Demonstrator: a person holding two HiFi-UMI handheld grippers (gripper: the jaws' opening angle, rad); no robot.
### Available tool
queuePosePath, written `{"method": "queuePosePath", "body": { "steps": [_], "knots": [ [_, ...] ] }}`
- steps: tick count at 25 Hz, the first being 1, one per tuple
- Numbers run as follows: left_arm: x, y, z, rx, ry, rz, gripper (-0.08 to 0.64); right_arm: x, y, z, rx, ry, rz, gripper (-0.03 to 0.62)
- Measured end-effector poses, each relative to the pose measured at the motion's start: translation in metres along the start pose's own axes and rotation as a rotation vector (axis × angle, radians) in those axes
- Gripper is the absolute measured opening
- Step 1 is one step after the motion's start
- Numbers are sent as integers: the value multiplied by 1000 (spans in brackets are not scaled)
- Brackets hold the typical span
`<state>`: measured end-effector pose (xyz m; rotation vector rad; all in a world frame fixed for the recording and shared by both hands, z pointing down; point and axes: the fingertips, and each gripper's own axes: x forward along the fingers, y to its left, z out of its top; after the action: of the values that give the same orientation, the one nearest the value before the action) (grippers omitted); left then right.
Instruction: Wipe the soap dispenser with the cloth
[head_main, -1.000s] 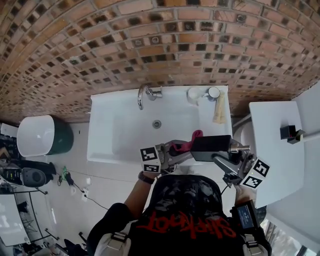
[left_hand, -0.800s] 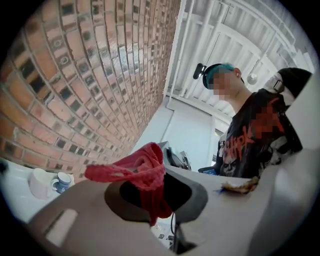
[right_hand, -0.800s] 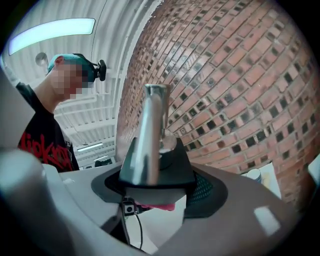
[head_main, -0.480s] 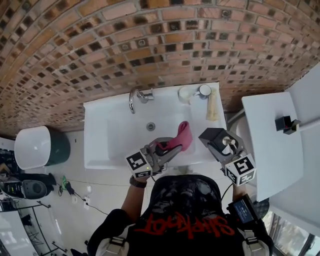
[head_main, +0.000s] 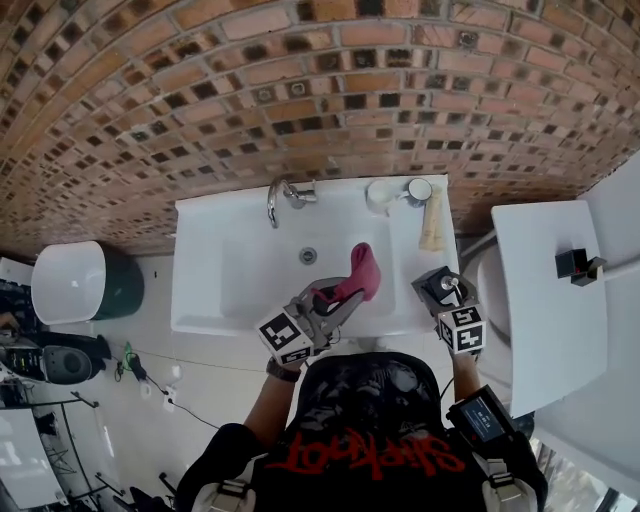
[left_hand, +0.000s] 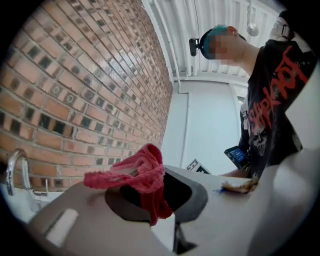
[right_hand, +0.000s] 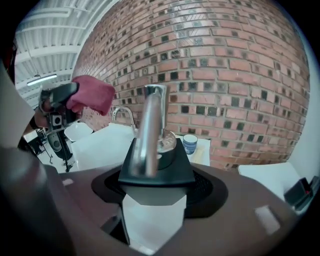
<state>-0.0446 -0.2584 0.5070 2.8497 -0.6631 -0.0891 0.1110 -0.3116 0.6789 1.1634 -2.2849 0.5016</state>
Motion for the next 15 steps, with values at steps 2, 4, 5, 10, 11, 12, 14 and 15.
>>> {"method": "queuePosePath", "body": {
  "steps": [2, 4, 5, 10, 11, 12, 14, 15],
  "knots": [
    [-5, 4, -2, -4, 2, 33, 41, 15, -8, -14, 32, 16, 2, 310],
    [-10, 6, -4, -10, 4, 60, 41, 30, -14, -28, 52, 36, 3, 310],
    [-13, 7, -5, -11, 6, 75, 41, 39, -17, -34, 52, 46, 1, 310],
    [-33, 18, -9, -47, -13, 165, 41, 86, -36, -50, 2, 117, -16, 310],
    [-39, 19, -9, -57, -19, 187, 41, 95, -39, -54, -5, 132, -19, 310],
    [-44, 20, -10, -65, -24, 209, 41, 103, -41, -57, -16, 145, -26, 310],
    [-52, 20, -12, -80, -34, 243, 41, 117, -48, -62, -51, 159, -50, 310],
    [-55, 21, -12, -90, -45, 254, 41, 123, -51, -63, -65, 157, -56, 310]
  ]
}}
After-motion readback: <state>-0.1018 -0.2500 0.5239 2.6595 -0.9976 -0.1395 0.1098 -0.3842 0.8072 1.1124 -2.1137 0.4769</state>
